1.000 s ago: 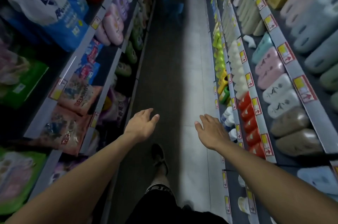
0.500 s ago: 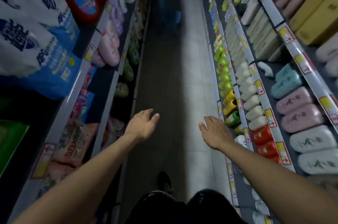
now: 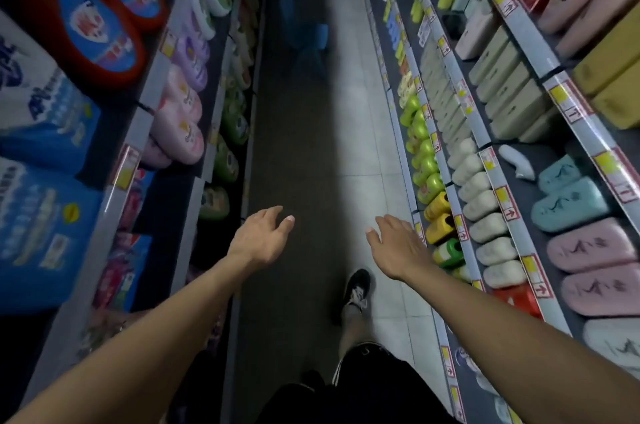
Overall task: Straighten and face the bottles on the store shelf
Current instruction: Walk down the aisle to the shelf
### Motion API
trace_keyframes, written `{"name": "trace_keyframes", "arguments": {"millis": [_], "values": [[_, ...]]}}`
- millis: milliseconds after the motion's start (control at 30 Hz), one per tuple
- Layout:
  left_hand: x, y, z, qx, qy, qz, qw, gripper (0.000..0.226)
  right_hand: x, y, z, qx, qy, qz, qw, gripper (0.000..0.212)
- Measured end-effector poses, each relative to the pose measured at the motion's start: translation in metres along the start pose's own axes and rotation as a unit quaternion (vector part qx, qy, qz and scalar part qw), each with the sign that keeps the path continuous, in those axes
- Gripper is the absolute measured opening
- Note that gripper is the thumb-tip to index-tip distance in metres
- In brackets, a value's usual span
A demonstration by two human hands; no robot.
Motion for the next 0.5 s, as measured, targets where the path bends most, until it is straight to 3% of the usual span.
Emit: {"name": "trace_keyframes", "arguments": {"millis": [500], "values": [[0.089,0.039,-0.228,-0.007,0.035,0.025,0.999,0.068,0.035,0.097,-0.248,-0.008,0.012,0.0,1.0,0.062]]}}
Point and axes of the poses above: each hand's wrist, its own z-axis away from the middle knuckle, its own y-axis out of the back of the hand, x = y × z, the point moved 3 cm from there along -z, towards the middle knuckle, and after that the axes turned 5 degrees about x, right-handed, at the moved point
